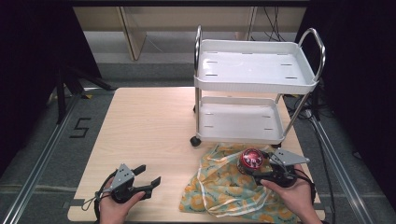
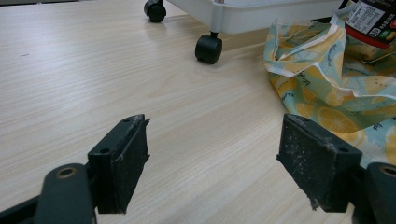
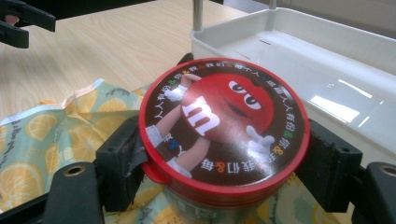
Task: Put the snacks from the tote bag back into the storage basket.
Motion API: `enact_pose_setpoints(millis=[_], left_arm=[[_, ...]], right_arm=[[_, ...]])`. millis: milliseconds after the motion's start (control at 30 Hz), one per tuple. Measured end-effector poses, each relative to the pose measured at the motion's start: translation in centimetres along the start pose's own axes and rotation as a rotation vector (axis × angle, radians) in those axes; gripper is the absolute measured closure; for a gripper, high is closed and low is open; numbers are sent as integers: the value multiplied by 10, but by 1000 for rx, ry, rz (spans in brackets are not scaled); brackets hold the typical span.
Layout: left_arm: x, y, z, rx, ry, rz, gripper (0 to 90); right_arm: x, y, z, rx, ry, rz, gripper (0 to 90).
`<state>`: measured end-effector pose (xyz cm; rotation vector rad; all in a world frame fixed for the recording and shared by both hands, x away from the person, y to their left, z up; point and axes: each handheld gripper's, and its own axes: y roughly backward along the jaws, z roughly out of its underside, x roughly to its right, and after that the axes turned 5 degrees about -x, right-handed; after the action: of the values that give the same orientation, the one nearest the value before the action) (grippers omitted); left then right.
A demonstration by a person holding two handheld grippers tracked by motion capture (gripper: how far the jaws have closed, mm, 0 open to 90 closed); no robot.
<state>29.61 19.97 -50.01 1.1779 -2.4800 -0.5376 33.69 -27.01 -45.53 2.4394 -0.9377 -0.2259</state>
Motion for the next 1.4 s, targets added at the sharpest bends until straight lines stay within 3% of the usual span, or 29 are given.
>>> enact_pose_setpoints(millis=[133, 167, 200, 233, 400, 433, 500, 533, 700, 733, 900, 1000, 1033, 1267, 1400], left_arm=[[0, 0, 0, 0, 0, 0, 235], [0, 0, 0, 2, 1, 3, 235], [0, 0, 0, 4, 2, 5, 235], [0, 0, 0, 1, 1, -1, 235], [0, 0, 0, 0, -1, 1, 235], [0, 0, 0, 3, 2, 2, 235], [0, 0, 0, 4, 2, 4, 235], [0, 0, 0, 4, 3, 4, 235], [0, 0, 0, 3, -2, 0, 235], [-1, 0, 0, 4, -15, 7, 235], [-1, 0, -1, 3, -21, 2, 235], [-1, 0, -1, 2, -21, 2, 235], [-1, 0, -1, 2, -20, 1, 235], [-1, 1, -1, 3, -21, 2, 235], [-1, 0, -1, 3, -20, 0, 235]], right_arm=[[-3, 0, -1, -15, -33, -14, 262], [0, -1, -1, 6, 4, -1, 262], [0, -1, -2, 4, 9, -4, 262], [-2, -1, -2, -3, -18, -6, 262], [-1, -2, -3, 2, -5, -2, 262], [1, -3, -4, 4, 20, -9, 262], [0, -3, -4, 8, 15, -4, 262], [-2, -2, -5, 0, -13, -8, 262], [-1, -3, -6, 5, 0, -6, 262], [-3, -3, -6, -1, -17, -8, 262], [-1, -4, -8, 6, 8, -15, 262], [-3, -5, -8, 15, -12, -11, 262], [-1, -5, -9, 17, 10, -7, 262], [0, -5, -10, 16, 25, -15, 262], [-2, -3, -10, 5, -8, -13, 262]])
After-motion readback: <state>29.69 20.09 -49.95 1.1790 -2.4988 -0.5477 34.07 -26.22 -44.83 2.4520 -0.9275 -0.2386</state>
